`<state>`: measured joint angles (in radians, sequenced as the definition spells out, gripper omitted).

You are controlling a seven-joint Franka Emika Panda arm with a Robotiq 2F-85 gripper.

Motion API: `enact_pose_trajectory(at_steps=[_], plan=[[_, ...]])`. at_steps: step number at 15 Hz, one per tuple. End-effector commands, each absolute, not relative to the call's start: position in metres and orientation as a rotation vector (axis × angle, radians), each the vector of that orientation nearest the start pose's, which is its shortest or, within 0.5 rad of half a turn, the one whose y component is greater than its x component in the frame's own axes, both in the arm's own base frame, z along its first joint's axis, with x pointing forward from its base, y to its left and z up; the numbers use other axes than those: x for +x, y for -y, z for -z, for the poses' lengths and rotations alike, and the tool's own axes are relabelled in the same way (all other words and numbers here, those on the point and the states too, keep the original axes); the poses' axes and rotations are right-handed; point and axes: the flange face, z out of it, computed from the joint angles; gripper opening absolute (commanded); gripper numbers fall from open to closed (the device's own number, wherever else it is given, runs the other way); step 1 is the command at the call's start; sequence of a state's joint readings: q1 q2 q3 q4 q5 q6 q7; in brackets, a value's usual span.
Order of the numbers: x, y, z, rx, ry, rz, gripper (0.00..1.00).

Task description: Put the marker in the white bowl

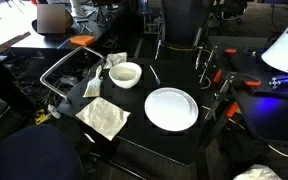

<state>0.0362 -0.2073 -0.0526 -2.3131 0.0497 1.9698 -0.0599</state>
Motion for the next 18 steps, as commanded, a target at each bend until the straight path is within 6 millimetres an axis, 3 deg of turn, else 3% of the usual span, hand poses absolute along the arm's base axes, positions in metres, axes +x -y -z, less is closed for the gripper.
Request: enact_pose_trajectory(at_steps=[1,12,18], plan=[[0.461,0.005,-0.417,-3.074,0.035,-0.207,1.0],[0.461,0.005,-0.417,-3.074,0.035,-0.207,1.0],[0.466,0.008,-0.394,-3.076,-0.073,-0.243,1.0]])
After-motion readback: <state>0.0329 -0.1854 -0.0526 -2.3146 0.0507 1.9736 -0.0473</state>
